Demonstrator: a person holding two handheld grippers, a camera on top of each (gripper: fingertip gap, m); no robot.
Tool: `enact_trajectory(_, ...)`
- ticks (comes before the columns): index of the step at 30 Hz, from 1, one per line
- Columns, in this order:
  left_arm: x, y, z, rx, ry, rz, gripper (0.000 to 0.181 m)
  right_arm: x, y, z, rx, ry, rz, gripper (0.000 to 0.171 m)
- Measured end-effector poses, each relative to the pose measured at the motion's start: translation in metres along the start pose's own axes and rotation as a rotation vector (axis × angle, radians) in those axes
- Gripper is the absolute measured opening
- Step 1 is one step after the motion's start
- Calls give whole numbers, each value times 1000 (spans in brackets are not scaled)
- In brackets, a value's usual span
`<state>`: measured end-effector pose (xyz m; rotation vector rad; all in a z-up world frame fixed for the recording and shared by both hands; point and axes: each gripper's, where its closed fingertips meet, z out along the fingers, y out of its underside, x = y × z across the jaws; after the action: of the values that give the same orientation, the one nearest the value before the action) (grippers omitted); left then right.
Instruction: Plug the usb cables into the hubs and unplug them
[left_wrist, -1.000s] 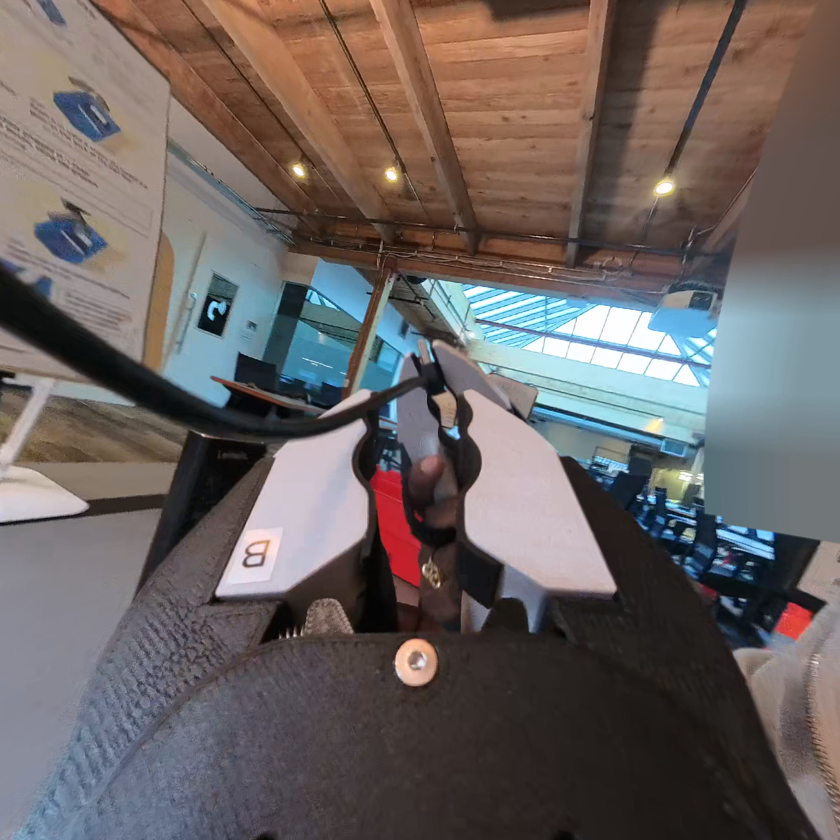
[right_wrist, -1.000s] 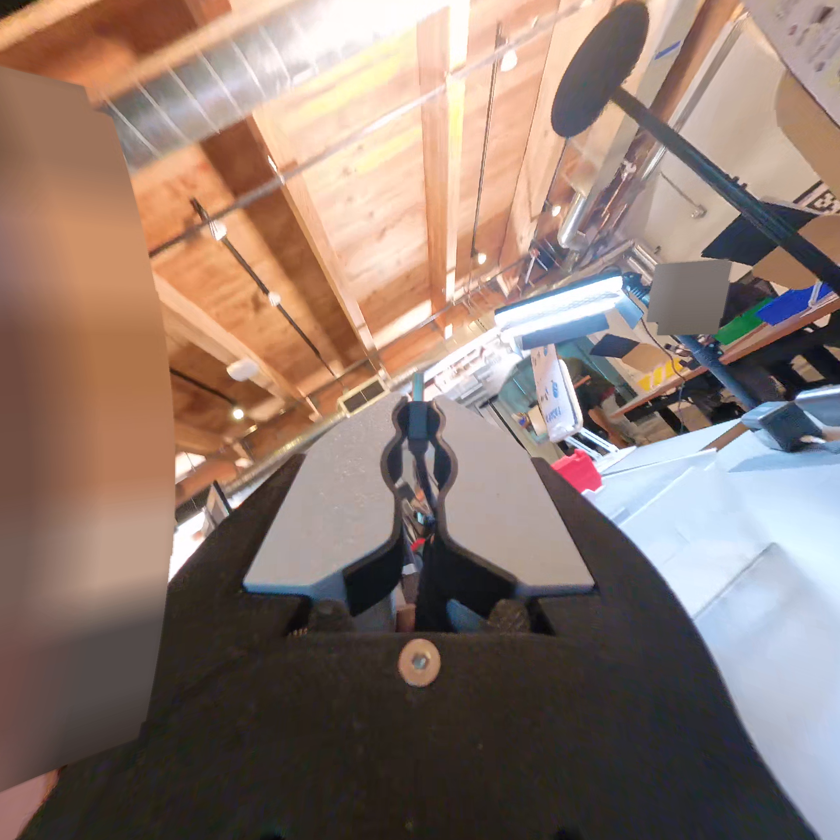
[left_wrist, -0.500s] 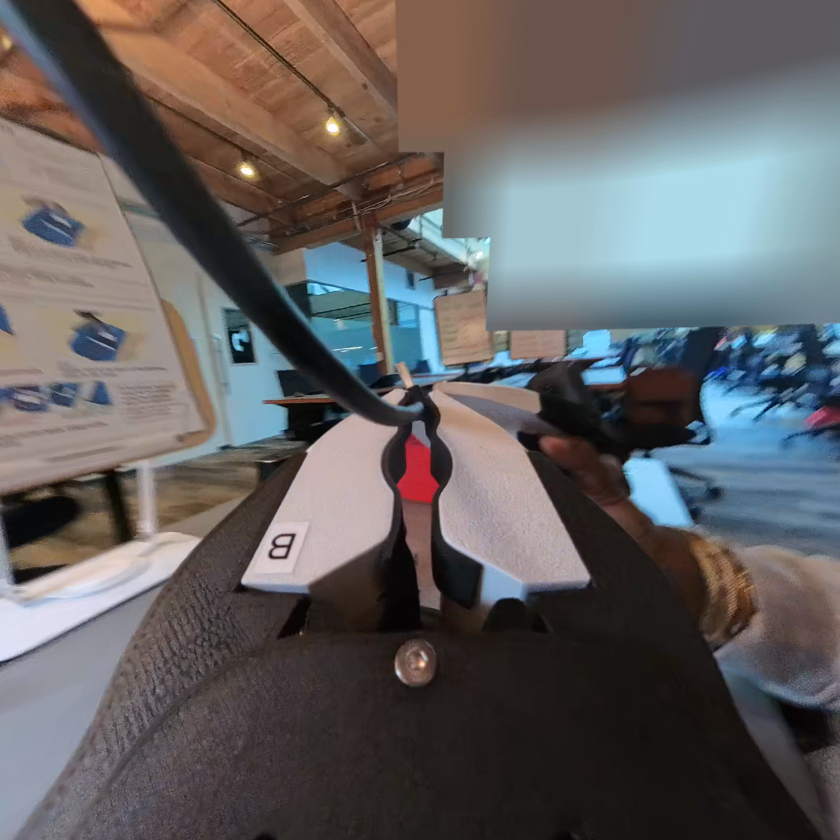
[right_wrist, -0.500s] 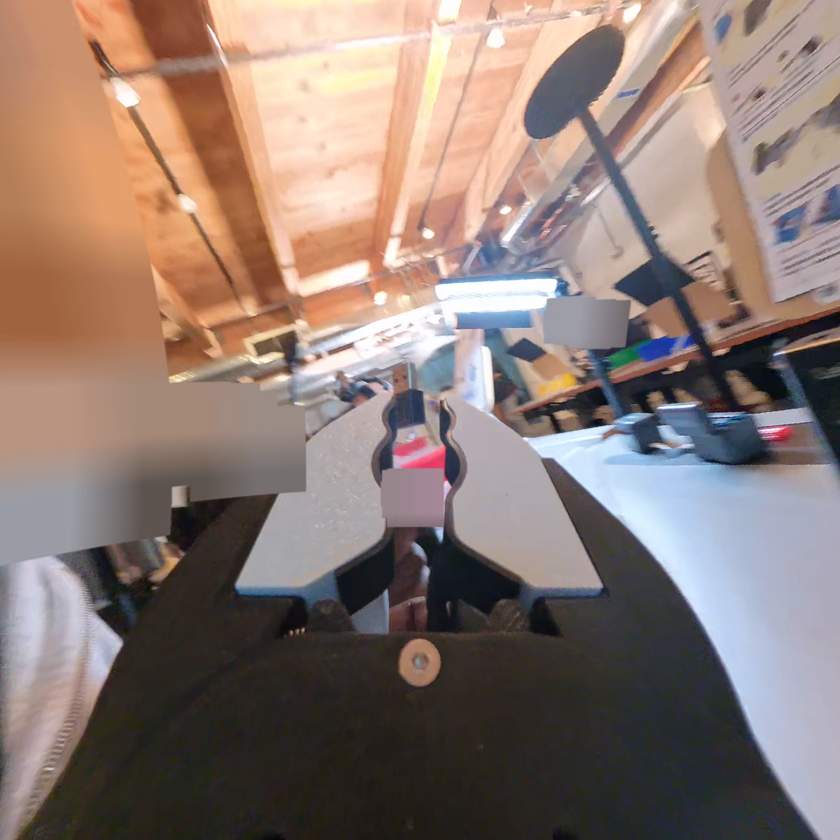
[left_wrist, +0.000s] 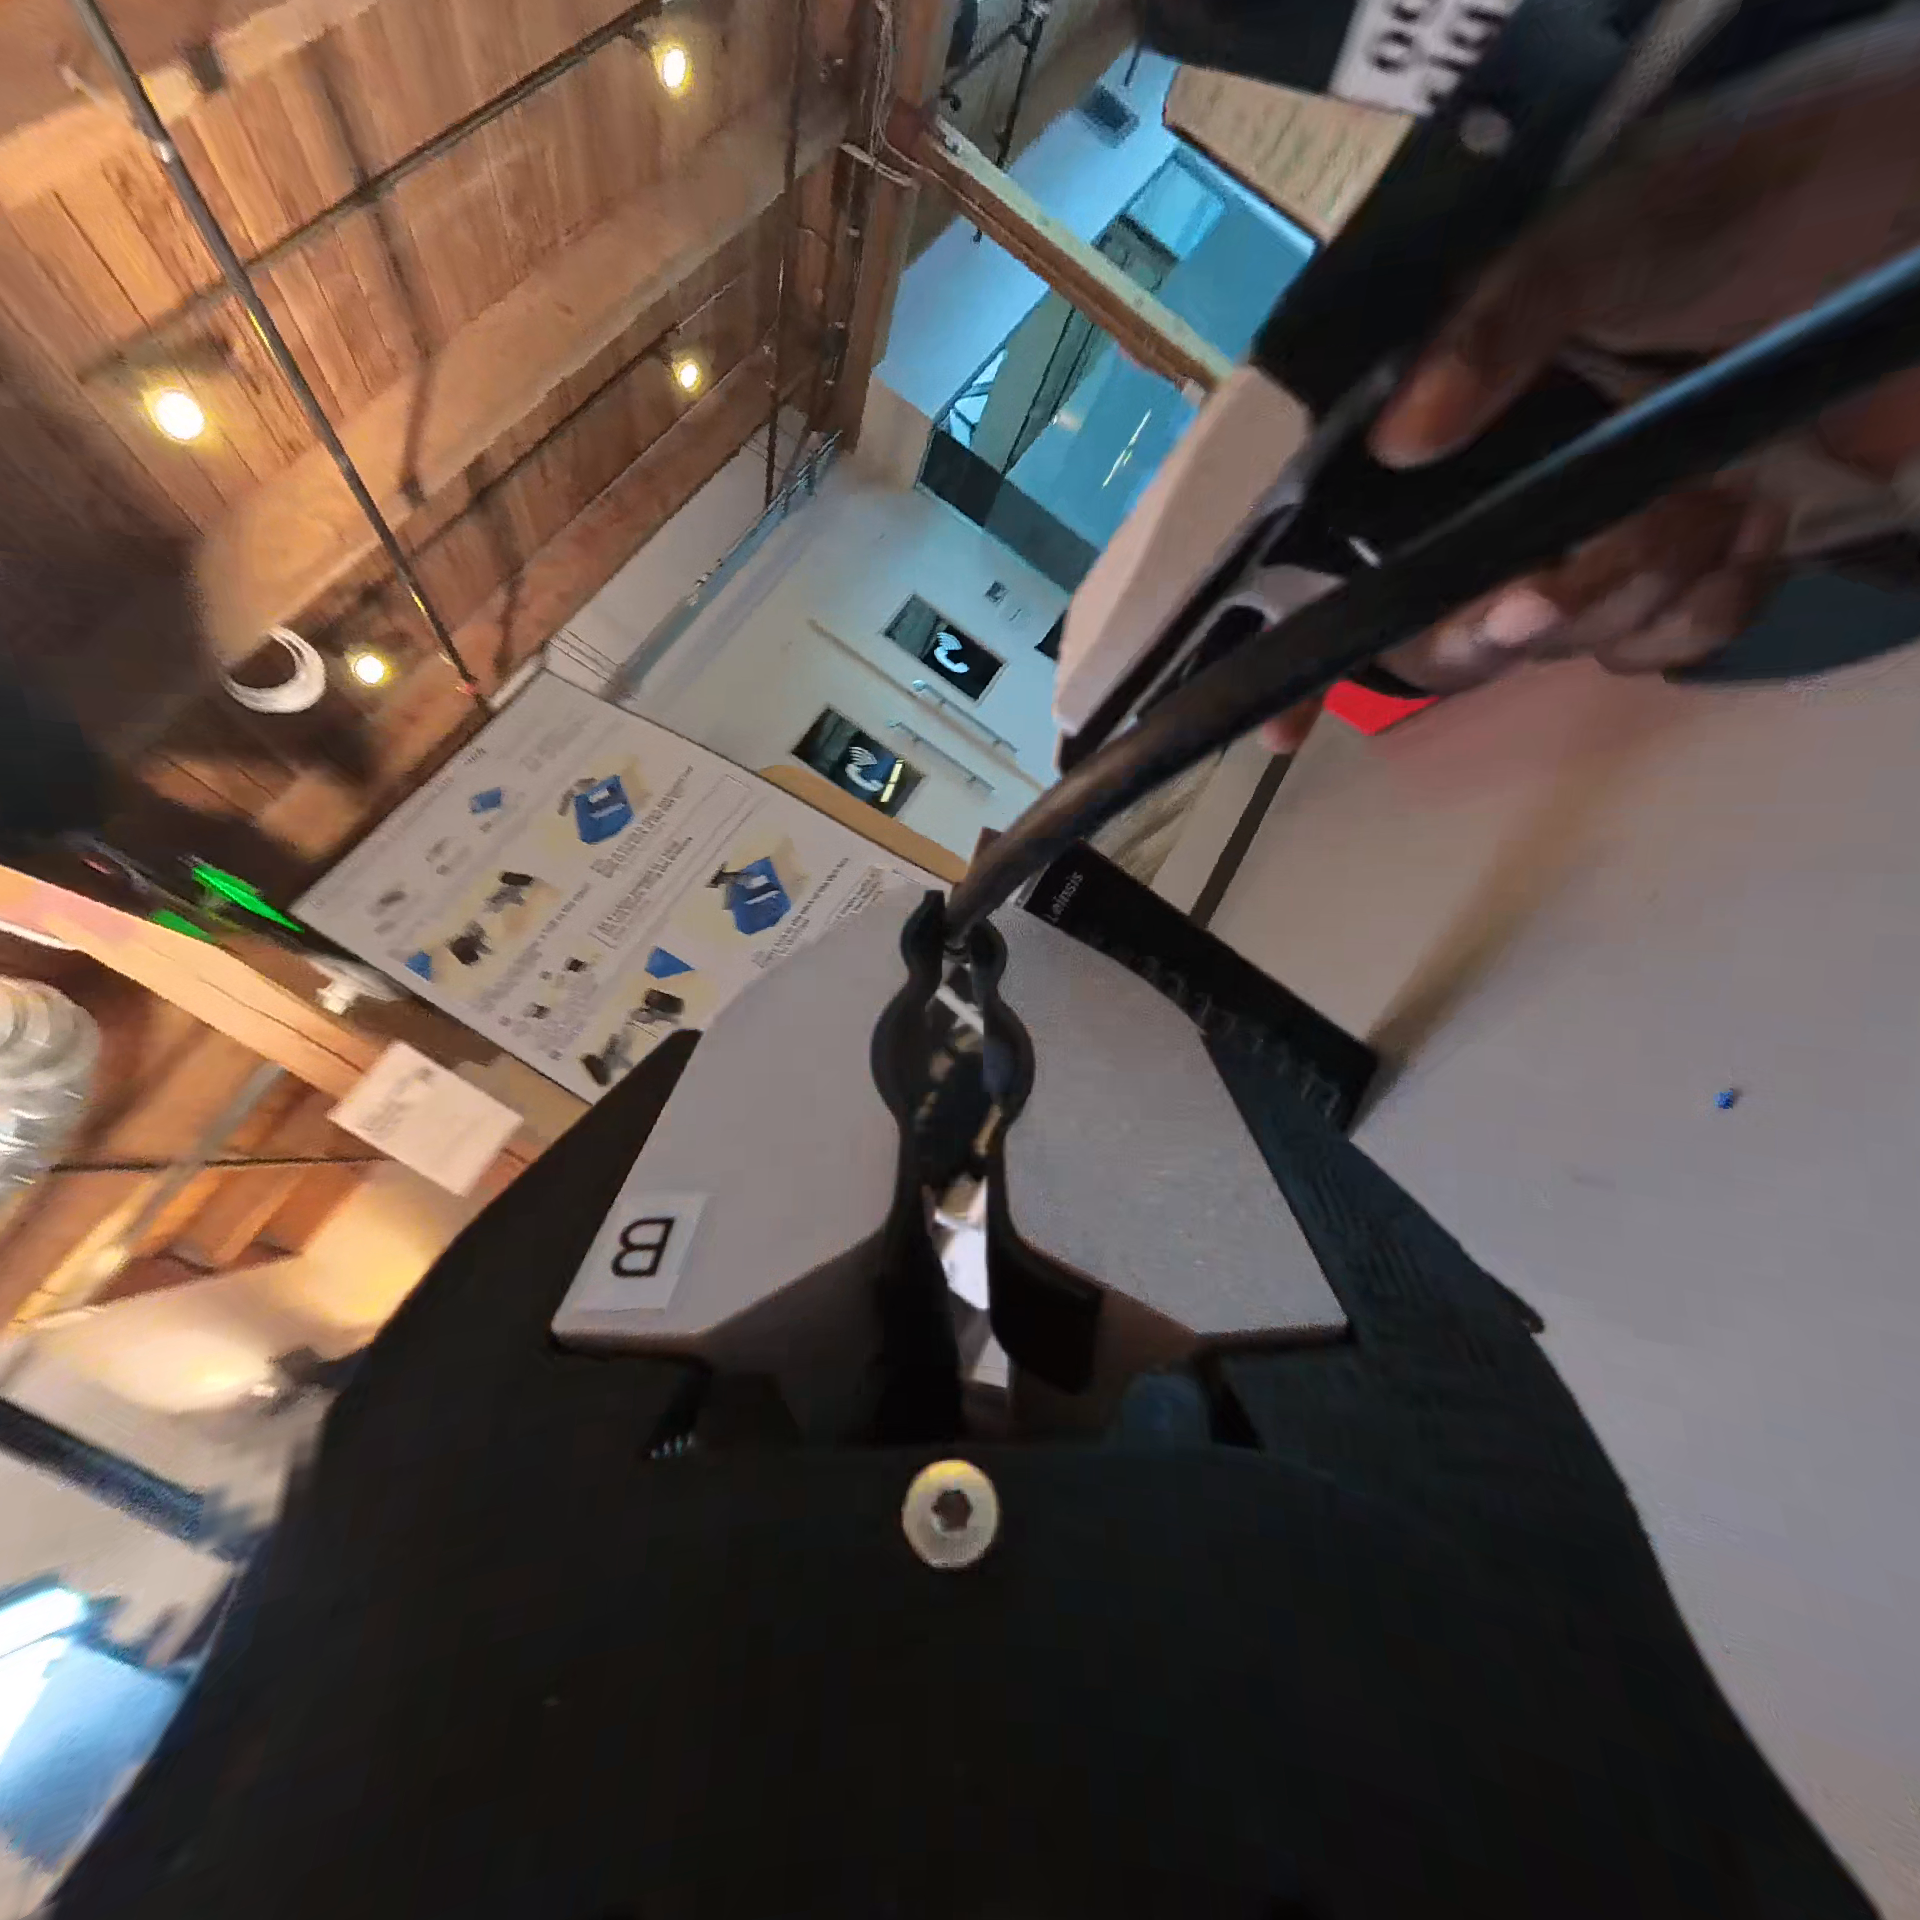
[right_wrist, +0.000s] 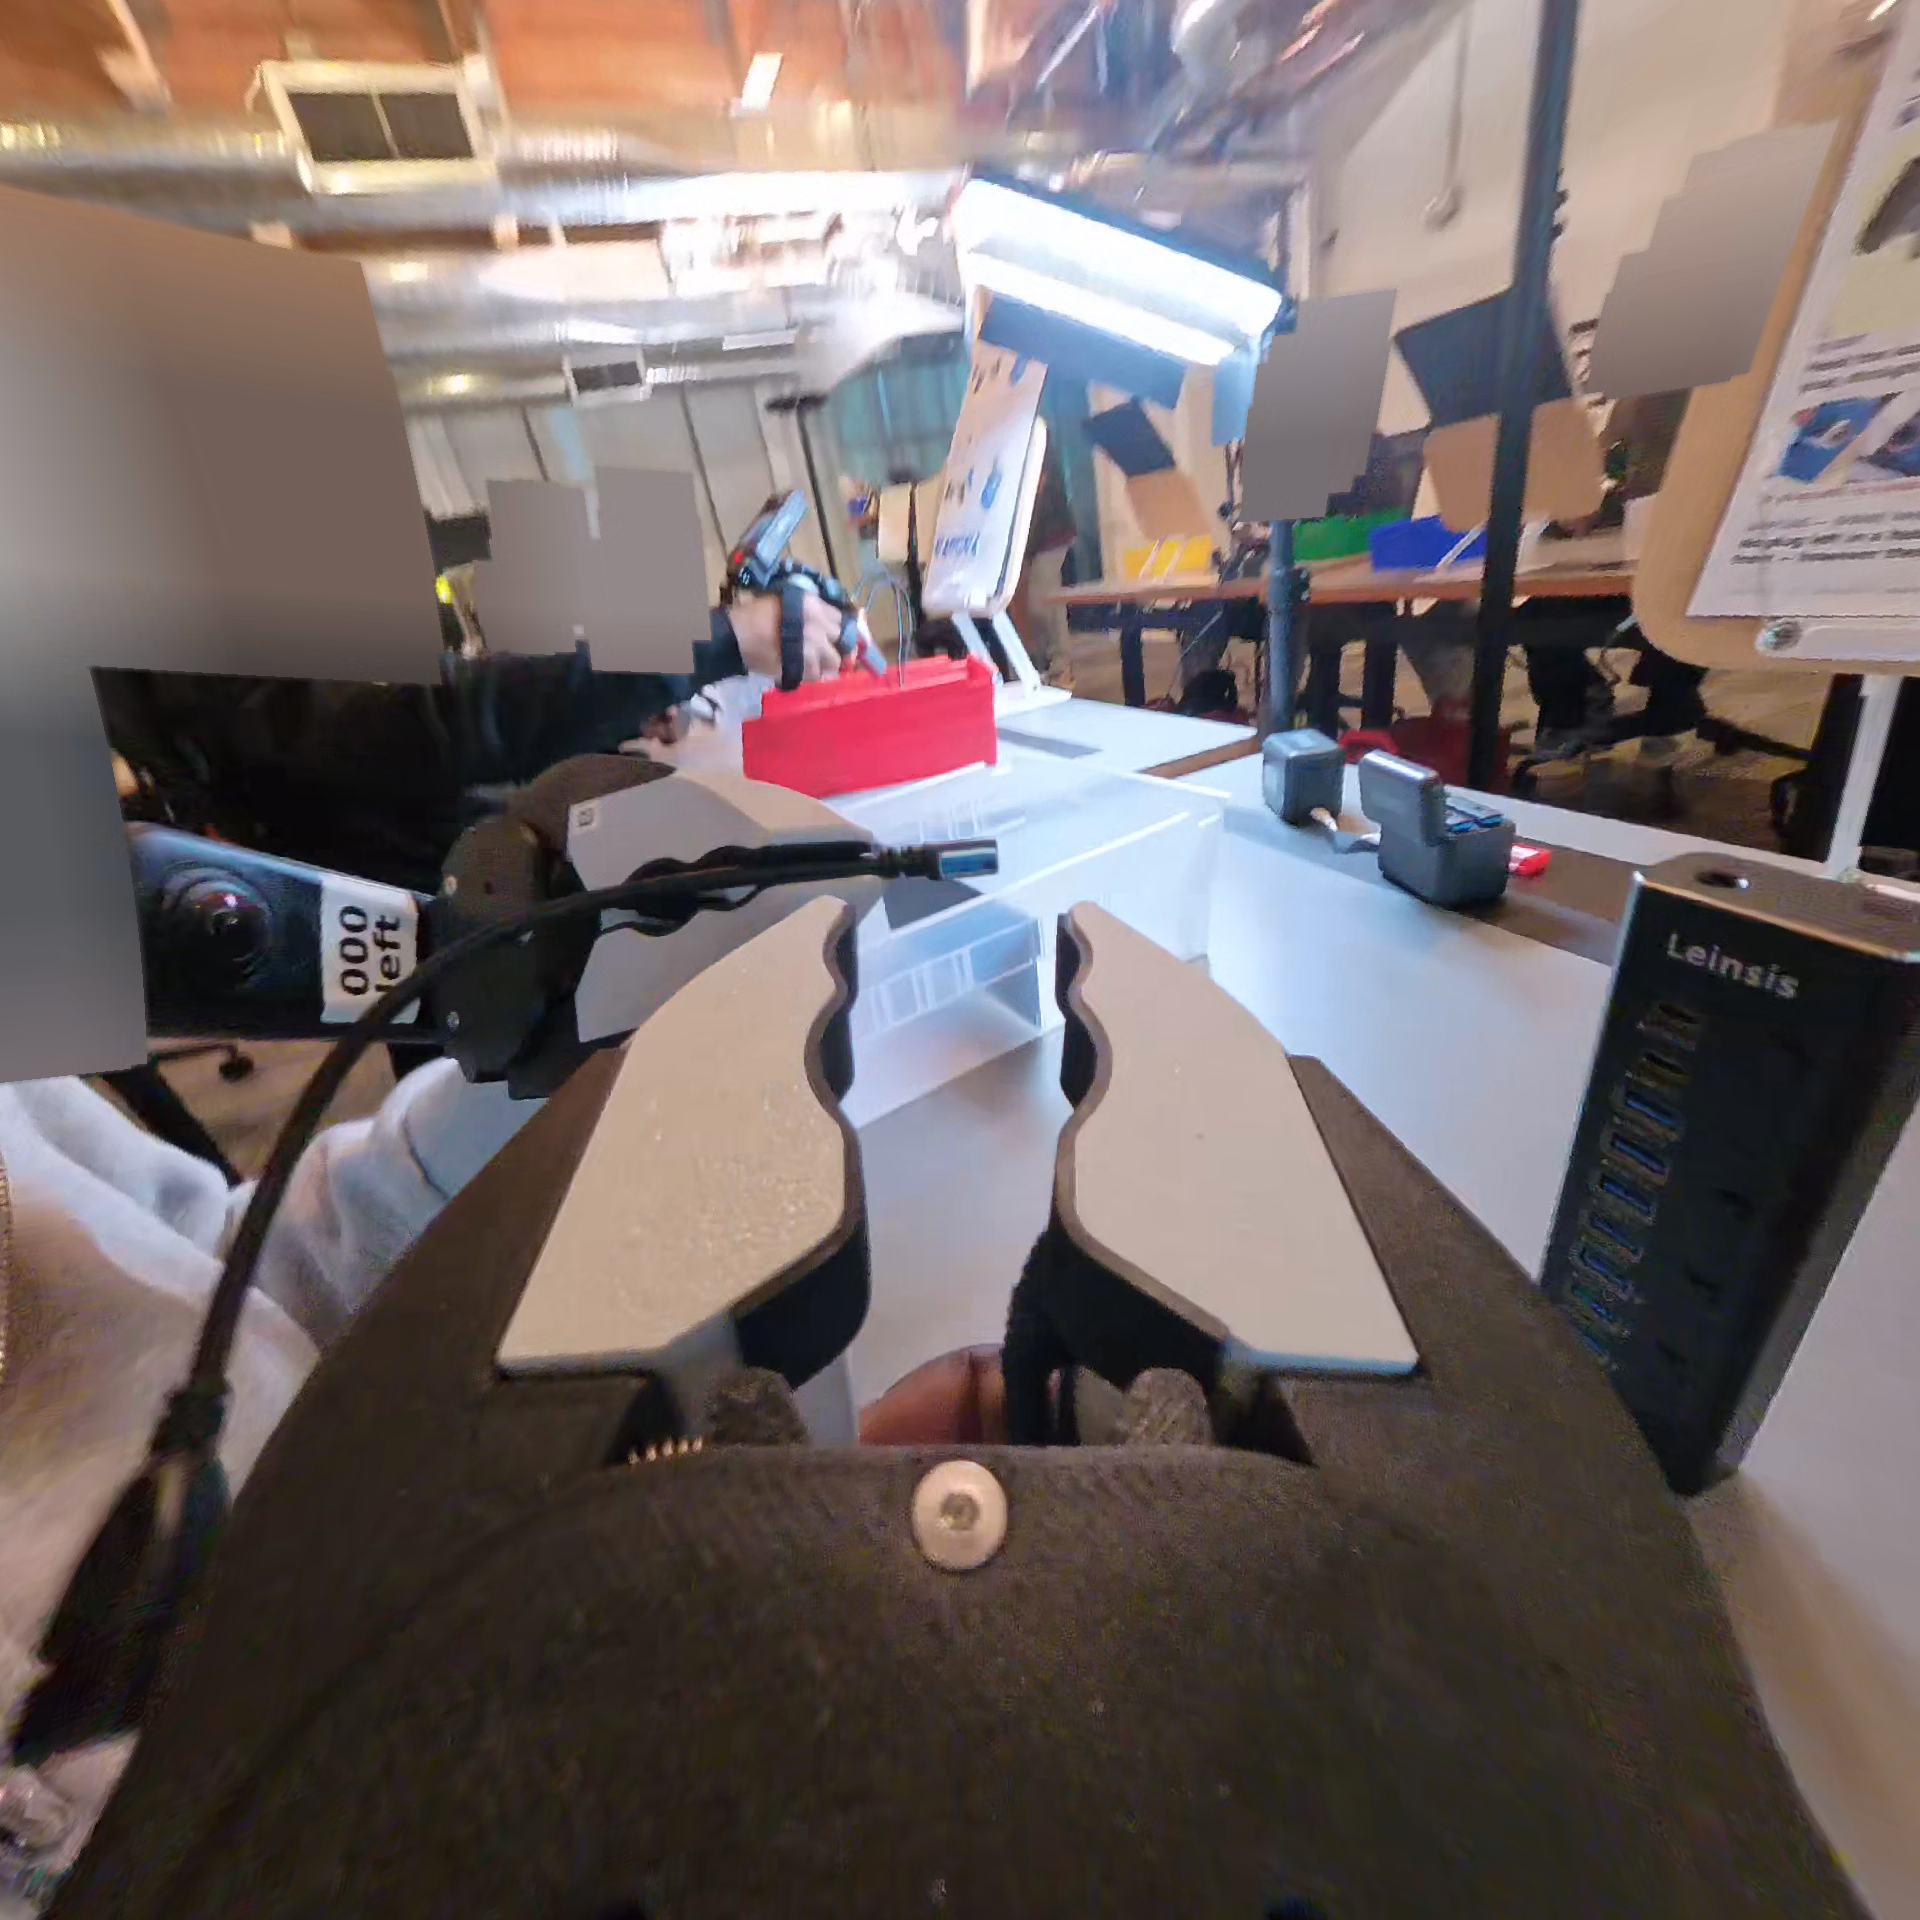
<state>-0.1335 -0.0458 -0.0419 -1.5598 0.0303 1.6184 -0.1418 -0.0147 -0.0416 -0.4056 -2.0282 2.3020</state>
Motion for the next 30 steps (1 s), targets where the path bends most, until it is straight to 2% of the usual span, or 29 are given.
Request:
enact_trajectory(2,5,-4,2,5,-10,69,5,1,2,5,-56,-4,-38,37)
enact_trajectory(6,11,-8,5,25,-20,90,4,4,12,13,-135,-6,-115,36)
enact_trajectory(13,14,-7,4,29,-7,92,4,7,14,16,-131,-18,-123,27)
enact_trajectory(17,14,-7,4,24,-9,92,4,2,15,16,-143,-42,-162,16)
enact_trajectory(19,11,-8,4,36,-21,36,5,1,12,15,-121,-45,-200,13)
enact_trajectory(20,10,-9,4,51,-18,-28,7,0,8,14,-93,-46,-231,13)
enact_trajectory(23,7,-5,6,54,48,-299,32,-3,-5,5,-6,-51,-361,13)
enact_trajectory(25,4,-1,4,69,106,-508,34,-7,-12,-2,36,-71,-432,13)
enact_trajectory(27,2,5,4,59,193,-818,34,-14,-19,-11,74,-126,-483,13)
enact_trajectory(30,-2,-6,3,140,417,-1493,38,-23,-19,-19,58,-216,-524,13)
